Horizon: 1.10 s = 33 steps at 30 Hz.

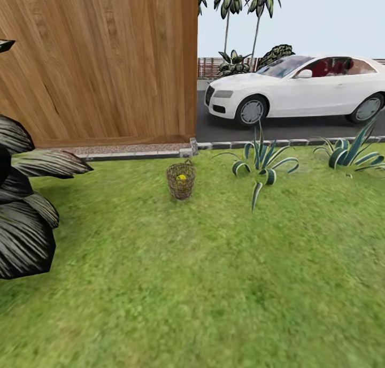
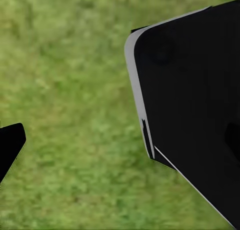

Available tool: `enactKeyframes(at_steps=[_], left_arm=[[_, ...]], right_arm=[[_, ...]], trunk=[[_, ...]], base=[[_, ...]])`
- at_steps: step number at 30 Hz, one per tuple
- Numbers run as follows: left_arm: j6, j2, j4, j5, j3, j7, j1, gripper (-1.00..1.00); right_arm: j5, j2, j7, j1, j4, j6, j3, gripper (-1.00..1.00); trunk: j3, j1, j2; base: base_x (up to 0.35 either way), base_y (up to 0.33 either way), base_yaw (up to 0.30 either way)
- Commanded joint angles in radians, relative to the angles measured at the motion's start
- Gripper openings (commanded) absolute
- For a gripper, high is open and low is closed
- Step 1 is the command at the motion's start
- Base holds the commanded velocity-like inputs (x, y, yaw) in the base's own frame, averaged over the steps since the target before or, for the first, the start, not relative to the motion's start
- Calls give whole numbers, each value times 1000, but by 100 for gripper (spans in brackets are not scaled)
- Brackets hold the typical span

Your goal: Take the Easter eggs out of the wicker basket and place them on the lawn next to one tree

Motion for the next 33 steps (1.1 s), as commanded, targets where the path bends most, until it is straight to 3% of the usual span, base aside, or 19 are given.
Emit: enactKeyframes(at_steps=[1, 33], left_arm=[[-3, 0, 0, -1, -4, 1, 0, 100], [-3, 0, 1, -1, -4, 1, 0, 100]], right_arm=[[0, 0, -1, 0, -1, -1, 6, 100], [0, 4, 1, 0, -6, 0, 13, 100]], trunk=[[-1, 1, -1], [-1, 1, -1]], base=[[304, 0, 1], [304, 19, 0]])
